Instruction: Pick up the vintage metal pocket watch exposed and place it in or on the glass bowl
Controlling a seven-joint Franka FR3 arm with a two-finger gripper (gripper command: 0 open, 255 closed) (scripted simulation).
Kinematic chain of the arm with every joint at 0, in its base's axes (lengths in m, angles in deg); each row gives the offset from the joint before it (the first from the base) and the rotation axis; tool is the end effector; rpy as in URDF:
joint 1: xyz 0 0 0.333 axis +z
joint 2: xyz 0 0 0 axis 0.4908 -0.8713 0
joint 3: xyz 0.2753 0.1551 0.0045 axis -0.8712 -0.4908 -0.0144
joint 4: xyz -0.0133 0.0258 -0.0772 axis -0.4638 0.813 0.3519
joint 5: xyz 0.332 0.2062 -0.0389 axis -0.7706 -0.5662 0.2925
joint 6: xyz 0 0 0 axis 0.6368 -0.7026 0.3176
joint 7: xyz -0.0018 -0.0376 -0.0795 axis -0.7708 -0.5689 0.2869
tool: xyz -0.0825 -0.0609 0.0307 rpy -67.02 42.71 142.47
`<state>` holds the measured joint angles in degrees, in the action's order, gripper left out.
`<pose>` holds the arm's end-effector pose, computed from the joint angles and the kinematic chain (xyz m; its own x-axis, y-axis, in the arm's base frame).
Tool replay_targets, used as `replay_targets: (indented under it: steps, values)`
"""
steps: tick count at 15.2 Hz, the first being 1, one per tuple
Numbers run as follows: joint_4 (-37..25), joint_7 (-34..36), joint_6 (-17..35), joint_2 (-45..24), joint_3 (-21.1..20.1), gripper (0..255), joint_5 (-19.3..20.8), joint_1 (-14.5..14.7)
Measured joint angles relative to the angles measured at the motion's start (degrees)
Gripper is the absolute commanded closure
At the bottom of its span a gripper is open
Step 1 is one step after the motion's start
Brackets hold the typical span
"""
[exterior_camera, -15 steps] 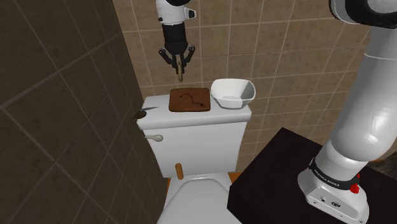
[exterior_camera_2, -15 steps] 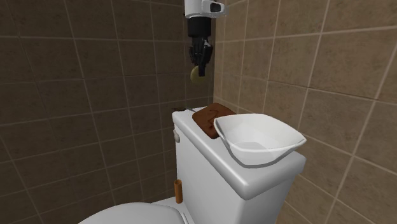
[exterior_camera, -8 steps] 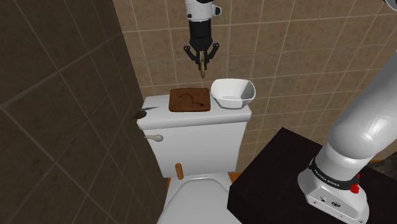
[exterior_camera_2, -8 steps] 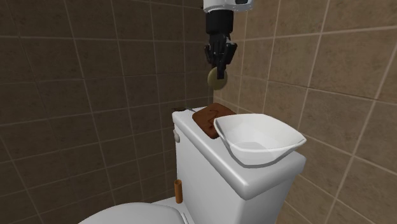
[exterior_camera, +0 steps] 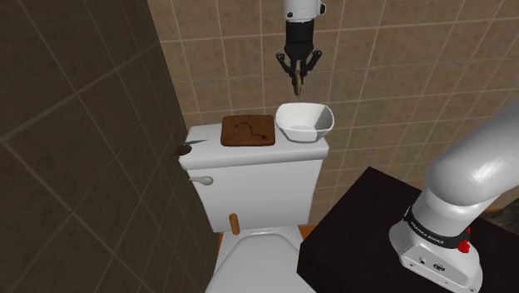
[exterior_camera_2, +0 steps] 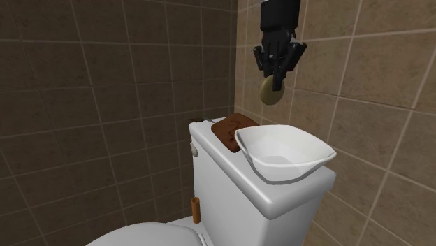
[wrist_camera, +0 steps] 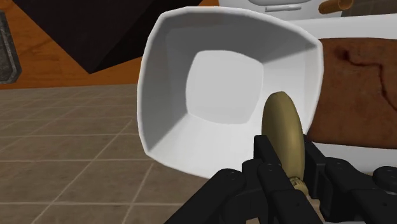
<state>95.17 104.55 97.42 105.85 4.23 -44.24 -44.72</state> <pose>0.4708 0.0284 0.5775 0.7623 -0.6472 0.0105 -0.6472 -0.7619 0.0237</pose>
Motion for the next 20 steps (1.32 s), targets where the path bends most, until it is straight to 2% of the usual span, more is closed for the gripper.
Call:
replay_targets:
  steps: [4,20]
  values:
    - [3.9,-3.5,0.8,3.1,2.4,255,-0.1,-0.9]
    - [14.5,-3.6,11.8,2.7,1.9,255,-0.3,-0.7]
